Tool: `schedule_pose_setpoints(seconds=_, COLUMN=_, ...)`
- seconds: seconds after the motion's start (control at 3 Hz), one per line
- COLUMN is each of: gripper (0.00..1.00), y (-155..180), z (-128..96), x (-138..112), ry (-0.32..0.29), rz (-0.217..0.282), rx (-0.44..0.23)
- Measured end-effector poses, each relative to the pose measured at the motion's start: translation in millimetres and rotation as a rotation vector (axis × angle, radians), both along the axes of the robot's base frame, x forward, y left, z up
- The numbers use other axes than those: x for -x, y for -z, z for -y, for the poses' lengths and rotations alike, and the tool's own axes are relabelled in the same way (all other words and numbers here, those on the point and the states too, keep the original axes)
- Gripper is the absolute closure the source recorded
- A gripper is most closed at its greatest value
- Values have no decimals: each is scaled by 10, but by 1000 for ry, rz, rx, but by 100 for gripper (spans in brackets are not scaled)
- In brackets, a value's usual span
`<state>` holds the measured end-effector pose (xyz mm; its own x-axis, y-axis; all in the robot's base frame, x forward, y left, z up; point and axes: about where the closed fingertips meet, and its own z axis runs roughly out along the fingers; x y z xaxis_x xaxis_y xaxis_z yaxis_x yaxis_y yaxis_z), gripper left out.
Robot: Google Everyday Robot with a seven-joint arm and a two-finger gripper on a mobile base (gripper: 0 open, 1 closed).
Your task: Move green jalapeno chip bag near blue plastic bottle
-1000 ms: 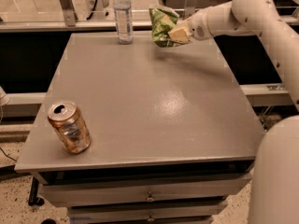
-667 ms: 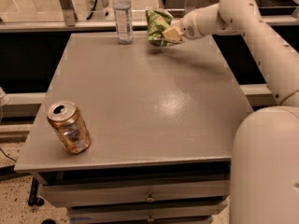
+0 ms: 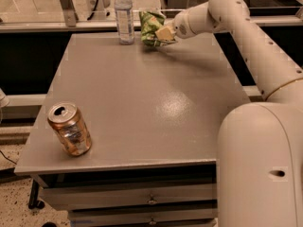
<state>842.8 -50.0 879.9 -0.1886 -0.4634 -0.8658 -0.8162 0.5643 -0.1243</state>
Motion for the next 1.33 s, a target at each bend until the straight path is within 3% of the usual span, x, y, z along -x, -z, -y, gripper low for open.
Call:
schedule_pose_setpoints(seconds=0.33, gripper=83, y=64, z=-114, x=17, ry=-14, rz=-32, rx=0)
schedule_pose_setpoints(seconds=1.33, gripper=12, y=75, z=-218, x=68, ry=-43, rz=-63, rx=-19)
